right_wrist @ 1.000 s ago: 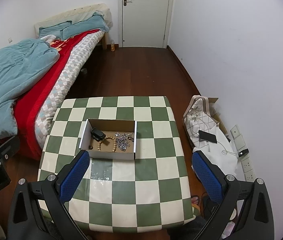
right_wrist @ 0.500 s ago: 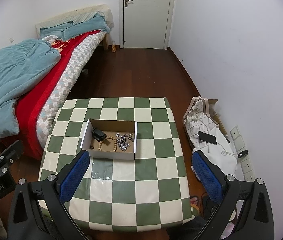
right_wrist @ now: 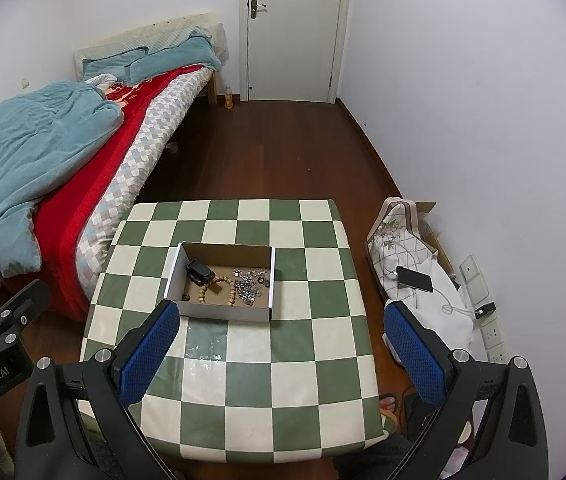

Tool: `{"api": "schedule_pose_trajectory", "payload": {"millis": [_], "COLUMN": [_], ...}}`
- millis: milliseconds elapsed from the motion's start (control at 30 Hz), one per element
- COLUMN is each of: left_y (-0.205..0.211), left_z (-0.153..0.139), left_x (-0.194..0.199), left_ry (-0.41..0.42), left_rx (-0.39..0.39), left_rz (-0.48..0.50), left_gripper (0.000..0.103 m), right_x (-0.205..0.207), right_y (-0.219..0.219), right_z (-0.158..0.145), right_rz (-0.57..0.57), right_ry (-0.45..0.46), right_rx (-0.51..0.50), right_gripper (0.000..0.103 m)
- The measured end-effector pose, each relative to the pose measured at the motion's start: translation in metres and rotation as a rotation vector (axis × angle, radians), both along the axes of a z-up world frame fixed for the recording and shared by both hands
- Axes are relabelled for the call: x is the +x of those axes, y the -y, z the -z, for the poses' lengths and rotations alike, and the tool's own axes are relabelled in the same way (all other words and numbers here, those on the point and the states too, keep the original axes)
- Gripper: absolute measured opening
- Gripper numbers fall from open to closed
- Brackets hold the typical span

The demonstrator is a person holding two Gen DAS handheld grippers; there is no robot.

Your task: Organize jewelry

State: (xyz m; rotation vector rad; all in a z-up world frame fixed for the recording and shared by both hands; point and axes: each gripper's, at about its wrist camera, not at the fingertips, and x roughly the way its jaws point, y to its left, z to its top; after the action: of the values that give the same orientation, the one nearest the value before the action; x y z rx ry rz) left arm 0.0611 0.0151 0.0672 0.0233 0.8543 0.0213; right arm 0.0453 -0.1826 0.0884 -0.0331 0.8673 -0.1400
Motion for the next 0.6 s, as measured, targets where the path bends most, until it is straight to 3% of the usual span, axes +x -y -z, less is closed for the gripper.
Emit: {"api": "schedule_pose_trajectory", "payload": {"millis": [600], "left_y": [-0.0014], "left_z": [-0.0047], "left_x": [-0.0025], "left_ry": [0.008], "left_rx": [0.000], "left_rz": [0.005], "left_gripper": [0.103], "right_x": [-0.0009], "right_y": [0.0013], "right_z": [-0.0061], "right_rz": [-0.005], "right_ry": [0.007], "right_rx": [0.003], "right_gripper": [0.103]}}
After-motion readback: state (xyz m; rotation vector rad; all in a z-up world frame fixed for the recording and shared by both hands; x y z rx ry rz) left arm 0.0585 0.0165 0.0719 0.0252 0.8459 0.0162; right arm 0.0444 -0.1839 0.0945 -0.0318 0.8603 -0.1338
